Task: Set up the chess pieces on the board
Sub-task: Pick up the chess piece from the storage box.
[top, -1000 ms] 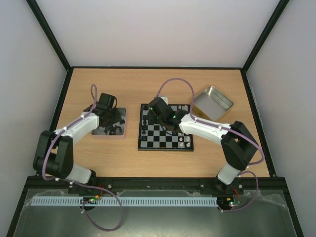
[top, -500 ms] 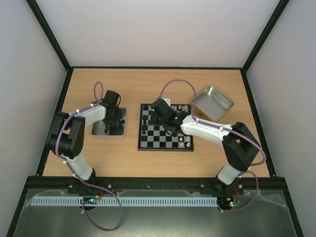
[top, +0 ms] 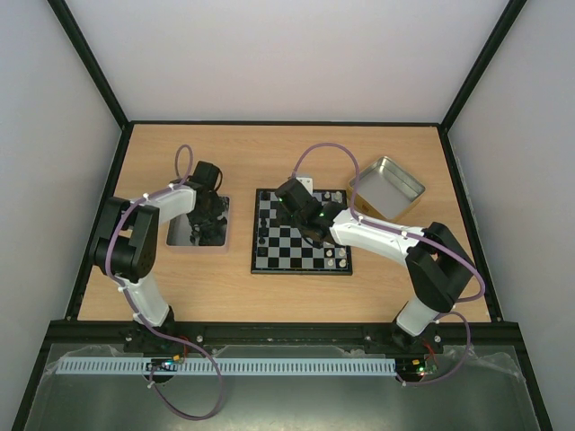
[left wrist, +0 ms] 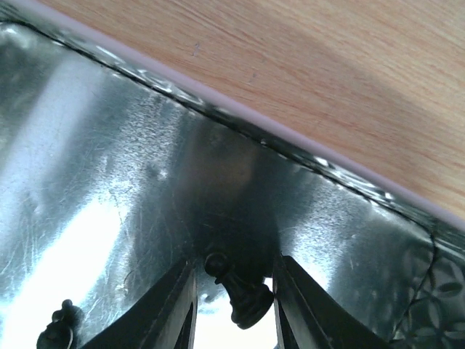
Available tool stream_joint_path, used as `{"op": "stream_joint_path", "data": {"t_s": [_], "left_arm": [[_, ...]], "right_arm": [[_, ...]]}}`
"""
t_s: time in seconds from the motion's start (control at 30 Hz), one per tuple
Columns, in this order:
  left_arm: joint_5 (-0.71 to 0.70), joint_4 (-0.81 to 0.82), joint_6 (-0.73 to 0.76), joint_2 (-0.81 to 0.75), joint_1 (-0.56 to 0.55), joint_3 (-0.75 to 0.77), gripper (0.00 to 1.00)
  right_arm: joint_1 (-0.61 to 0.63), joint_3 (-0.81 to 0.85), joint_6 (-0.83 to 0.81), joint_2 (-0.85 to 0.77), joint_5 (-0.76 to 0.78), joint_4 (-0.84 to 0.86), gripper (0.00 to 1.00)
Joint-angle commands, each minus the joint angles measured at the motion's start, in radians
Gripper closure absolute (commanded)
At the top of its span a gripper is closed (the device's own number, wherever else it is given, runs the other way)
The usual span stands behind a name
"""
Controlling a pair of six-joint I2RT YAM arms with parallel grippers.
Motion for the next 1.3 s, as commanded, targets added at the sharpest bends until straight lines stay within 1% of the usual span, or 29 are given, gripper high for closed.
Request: {"op": "stream_joint_path", "data": {"t_s": [0.0,0.37,0.47,0.6,0.7,0.83,0.93,1.0,1.03,1.1,1.17,1.27], "left_arm": [[-0.017,-0.089,0.046,0.015,0.0,-0.02,0.69],[0.034,-0.102,0.064,-0.023,-0.001,-0.053,0.7],[0.05,-0.102,0.064,-0.021,-0.001,-0.055,0.77],[0.062,-0.093,0.061,-0.02,-0.001,-0.064,0.8],[0.058,-0.092,0.062,-0.02,0.0,-0.063,0.85],[0.066,-0.073,0.066,-0.068,-0.006,-0.07,0.86],[0.084,-0.054,0.093,-0.136,-0.034,-0.067,0.86],[0.106,-0.041,0.12,-0.19,-0.061,-0.058,0.86],[0.128,-0.029,0.14,-0.218,-0.076,-0.057,0.86],[0.184,0.005,0.173,-0.283,-0.099,-0.059,0.86],[0.276,0.048,0.206,-0.345,-0.11,-0.067,0.86],[0.483,0.161,0.263,-0.437,-0.112,-0.102,0.88]], "right_arm": [[-0.002,-0.007,-0.008,-0.02,0.036,-0.004,0.64],[-0.002,-0.012,-0.003,-0.024,0.039,-0.002,0.64],[-0.002,-0.014,-0.001,-0.024,0.037,-0.002,0.65],[-0.002,-0.016,0.001,-0.026,0.037,0.0,0.65],[-0.003,-0.015,0.003,-0.027,0.031,0.001,0.65],[-0.005,-0.021,0.004,-0.045,0.008,0.014,0.65],[-0.031,-0.03,-0.008,-0.075,-0.091,0.055,0.63],[-0.065,-0.047,-0.019,-0.098,-0.206,0.099,0.63],[-0.084,-0.055,-0.024,-0.113,-0.291,0.123,0.61],[-0.126,-0.076,-0.024,-0.14,-0.401,0.164,0.6],[-0.168,-0.097,-0.016,-0.173,-0.502,0.208,0.58],[-0.234,-0.133,0.015,-0.203,-0.691,0.29,0.55]]}}
